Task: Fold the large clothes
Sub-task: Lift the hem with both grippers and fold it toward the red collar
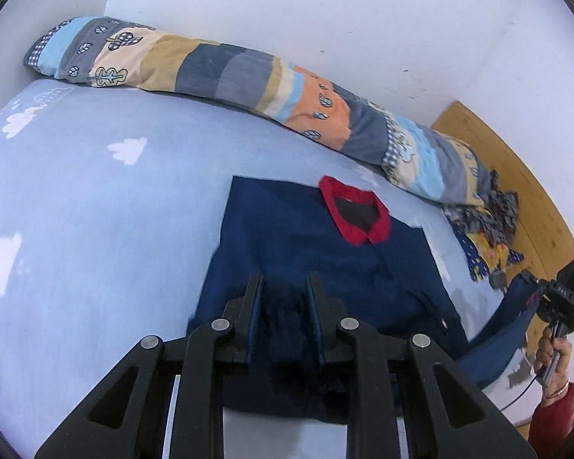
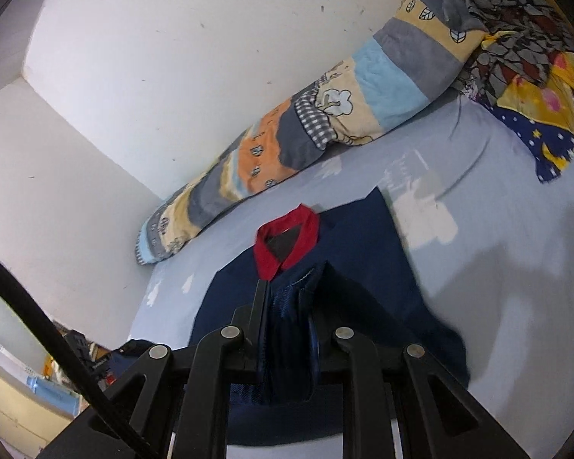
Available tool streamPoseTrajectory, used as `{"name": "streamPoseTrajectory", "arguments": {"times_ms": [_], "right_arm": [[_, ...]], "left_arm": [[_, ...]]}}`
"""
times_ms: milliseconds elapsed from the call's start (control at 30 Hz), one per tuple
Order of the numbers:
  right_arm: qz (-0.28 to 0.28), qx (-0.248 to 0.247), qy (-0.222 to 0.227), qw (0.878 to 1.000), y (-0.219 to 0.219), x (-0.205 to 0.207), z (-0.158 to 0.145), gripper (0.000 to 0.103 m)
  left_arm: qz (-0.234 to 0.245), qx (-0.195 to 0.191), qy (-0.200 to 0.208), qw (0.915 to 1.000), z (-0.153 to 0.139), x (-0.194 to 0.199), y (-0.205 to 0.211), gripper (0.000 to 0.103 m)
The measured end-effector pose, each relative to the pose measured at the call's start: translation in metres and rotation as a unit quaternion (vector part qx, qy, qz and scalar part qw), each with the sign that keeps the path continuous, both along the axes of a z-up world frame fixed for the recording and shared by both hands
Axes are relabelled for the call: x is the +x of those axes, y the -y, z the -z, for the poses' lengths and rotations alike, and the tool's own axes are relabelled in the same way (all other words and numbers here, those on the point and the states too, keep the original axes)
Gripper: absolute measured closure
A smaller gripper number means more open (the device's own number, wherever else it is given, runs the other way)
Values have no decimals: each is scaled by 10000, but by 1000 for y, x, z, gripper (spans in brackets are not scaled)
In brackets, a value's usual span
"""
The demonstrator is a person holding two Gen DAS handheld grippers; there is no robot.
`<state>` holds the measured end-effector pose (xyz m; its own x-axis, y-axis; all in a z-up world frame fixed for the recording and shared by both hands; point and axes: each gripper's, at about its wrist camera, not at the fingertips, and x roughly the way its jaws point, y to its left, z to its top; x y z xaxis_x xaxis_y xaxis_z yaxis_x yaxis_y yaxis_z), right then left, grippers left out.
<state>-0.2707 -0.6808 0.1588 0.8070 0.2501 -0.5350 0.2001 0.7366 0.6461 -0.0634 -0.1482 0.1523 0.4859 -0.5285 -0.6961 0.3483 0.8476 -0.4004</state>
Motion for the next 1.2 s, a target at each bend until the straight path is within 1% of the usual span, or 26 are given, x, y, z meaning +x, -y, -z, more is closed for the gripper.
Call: {"name": "streamPoseTrajectory", "arguments": {"times_ms": [67,133,233,300,367,500,567,633,667,700,767,800,833,867,900,933,967,1000,1067,1100,1167,1200], "right_arm": [[28,-50,-87,9999,9,31,10,85],[66,-84,-186,9998,18,57,21,85],[200,-70,-405,9990,38,106,48,85],[360,-16,-580,9977,55,139,72,85],[473,59,-713,9963,68,162,91,85],[552,113,-1015,9932,81,200,127,86],[573,192,-1088,9922,84,210,139,86],[558,249,-1080,9923,83,213,145,86],[539,246,-1060,9926,83,213,147,86],[532,255,-1049,9927,83,212,148,86],[521,317,-1011,9930,86,207,149,86],[513,315,-996,9932,87,206,149,86],[494,288,-992,9934,86,204,148,86],[474,241,-991,9937,86,202,146,86],[470,224,-980,9938,85,201,145,86],[461,214,-967,9940,84,201,144,86],[442,195,-958,9942,83,201,143,86],[437,179,-951,9943,83,201,143,86],[440,202,-936,9944,83,199,143,85],[442,201,-936,9944,83,199,144,86],[457,229,-934,9943,84,197,144,85],[457,240,-923,9944,84,195,144,85]], "left_arm": [[-111,139,17,9998,5,31,8,86],[-174,210,-86,9996,14,67,18,86],[-244,367,-247,9987,35,121,35,86],[-154,394,-325,9986,47,143,46,86],[-126,445,-333,9984,57,161,56,86],[-132,751,-446,9961,75,193,68,86],[-70,605,-575,9965,82,204,69,86],[137,491,-634,9967,85,206,71,77],[325,531,-666,9958,88,206,75,52],[411,619,-652,9951,89,203,77,32],[592,906,-468,9930,90,194,81,31],[754,948,-426,9917,91,190,81,31],[810,930,-400,9916,92,187,81,31],[910,880,-377,9912,93,183,81,33],[1025,871,-362,9902,94,179,81,39],[1178,940,-374,9879,98,175,84,40],[1283,1116,-362,9848,103,171,90,51],[1346,1242,-367,9824,107,169,93,57],[1350,1579,-242,9779,115,164,102,58],[1327,1615,-192,9777,115,163,103,67],[1184,1756,-38,9773,111,161,102,90],[1135,1706,1,9788,107,160,100,91]]}}
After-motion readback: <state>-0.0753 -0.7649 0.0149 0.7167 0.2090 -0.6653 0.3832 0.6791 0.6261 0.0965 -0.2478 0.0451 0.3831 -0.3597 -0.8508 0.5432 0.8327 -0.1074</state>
